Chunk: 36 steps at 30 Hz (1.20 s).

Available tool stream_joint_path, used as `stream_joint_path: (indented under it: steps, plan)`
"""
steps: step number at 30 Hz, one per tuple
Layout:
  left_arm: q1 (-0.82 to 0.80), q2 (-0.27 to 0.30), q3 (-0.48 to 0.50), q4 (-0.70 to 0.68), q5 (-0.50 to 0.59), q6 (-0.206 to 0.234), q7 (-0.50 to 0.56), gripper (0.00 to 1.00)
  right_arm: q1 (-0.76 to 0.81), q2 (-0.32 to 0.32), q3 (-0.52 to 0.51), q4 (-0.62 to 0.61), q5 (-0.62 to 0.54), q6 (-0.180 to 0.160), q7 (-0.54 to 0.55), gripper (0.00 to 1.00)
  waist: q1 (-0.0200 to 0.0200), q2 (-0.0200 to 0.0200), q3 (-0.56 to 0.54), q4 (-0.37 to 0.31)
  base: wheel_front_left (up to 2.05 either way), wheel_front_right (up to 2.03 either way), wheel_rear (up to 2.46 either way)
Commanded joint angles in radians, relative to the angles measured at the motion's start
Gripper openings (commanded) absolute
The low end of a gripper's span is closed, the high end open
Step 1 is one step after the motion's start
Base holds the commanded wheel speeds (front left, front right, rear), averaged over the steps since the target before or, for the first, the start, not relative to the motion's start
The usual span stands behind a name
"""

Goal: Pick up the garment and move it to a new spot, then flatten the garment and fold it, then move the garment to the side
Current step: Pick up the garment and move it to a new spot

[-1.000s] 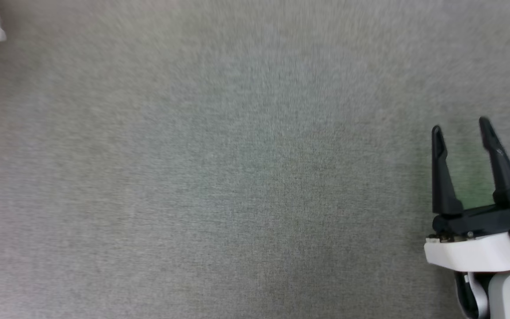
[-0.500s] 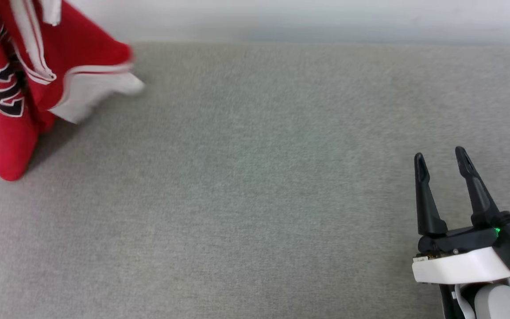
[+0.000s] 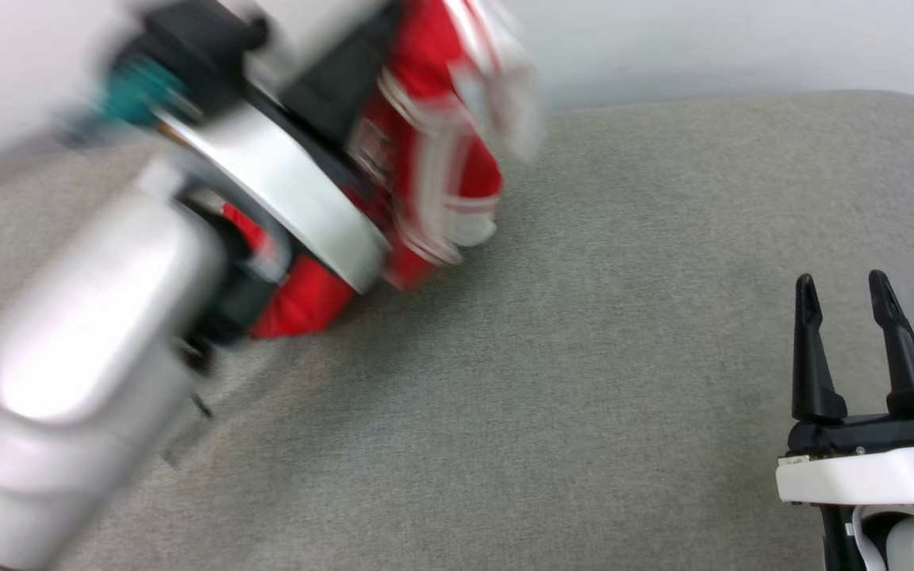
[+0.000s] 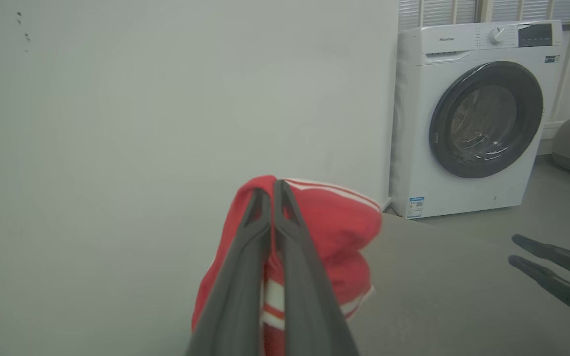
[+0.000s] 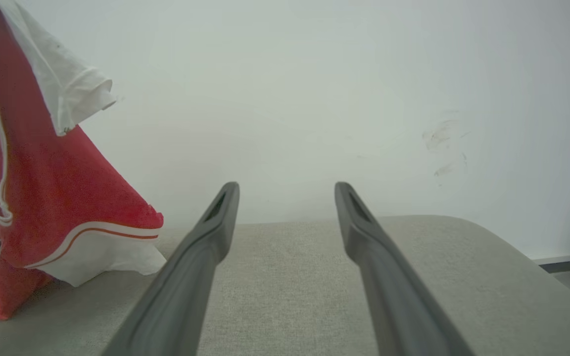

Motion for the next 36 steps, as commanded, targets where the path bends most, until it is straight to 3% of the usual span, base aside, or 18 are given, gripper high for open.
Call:
stream_joint_path:
  steps: [1, 9, 13, 14, 16, 19, 25, 31, 36]
  plan:
    - [0.043, -0.034, -0.036, -0.006, 0.011, 0.005, -0.010, 0.00, 0.011, 0.000, -0.008, 0.002, 0.002, -0.001, -0.002, 1.00, 0.0001, -0.0001, 0.001, -0.009, 0.00, 0.00, 0.00]
    - [0.268, -0.257, -0.281, 0.097, 0.048, 0.000, -0.062, 0.00, -0.012, 0.000, -0.059, 0.021, 0.006, -0.001, -0.002, 1.00, 0.0001, -0.0001, 0.007, -0.028, 0.00, 0.00, 0.00]
    - [0.332, -0.308, -0.360, 0.178, 0.075, -0.020, -0.092, 0.00, -0.018, 0.000, -0.068, 0.026, 0.001, -0.001, -0.002, 1.00, 0.0001, -0.0001, 0.007, -0.024, 0.00, 0.00, 0.00]
    - [0.349, -0.325, -0.378, 0.206, 0.078, -0.026, -0.101, 0.05, -0.018, 0.000, -0.071, 0.027, -0.002, -0.001, -0.002, 1.00, 0.0001, -0.0001, 0.006, -0.020, 0.00, 0.00, 0.00]
    - [0.367, -0.350, -0.408, 0.246, 0.088, -0.042, -0.118, 1.00, -0.015, 0.000, -0.073, 0.034, -0.007, -0.001, -0.002, 1.00, 0.0001, -0.0001, 0.001, -0.010, 0.00, 0.00, 0.00]
    - [0.392, -0.368, -0.425, 0.288, 0.086, -0.061, -0.146, 1.00, -0.003, 0.000, -0.068, 0.048, -0.011, -0.001, -0.002, 1.00, 0.0001, -0.0001, -0.013, 0.011, 0.00, 0.00, 0.00]
    - [0.374, -0.337, -0.340, 0.299, 0.081, -0.032, -0.228, 1.00, 0.020, 0.000, -0.057, 0.068, -0.024, -0.001, -0.002, 1.00, 0.0001, -0.0001, -0.066, 0.066, 0.00, 0.00, 0.00]
    - [0.395, -0.241, -0.153, 0.235, 0.104, 0.048, -0.260, 1.00, 0.046, 0.000, -0.068, 0.069, -0.038, -0.001, -0.002, 1.00, 0.0001, -0.0001, -0.121, 0.130, 0.00, 0.00, 0.00]
    - [0.499, -0.166, 0.068, 0.131, 0.164, 0.108, -0.260, 1.00, 0.067, 0.000, -0.060, 0.065, -0.040, -0.001, -0.002, 1.00, 0.0001, -0.0001, -0.149, 0.170, 0.00, 0.00, 0.00]
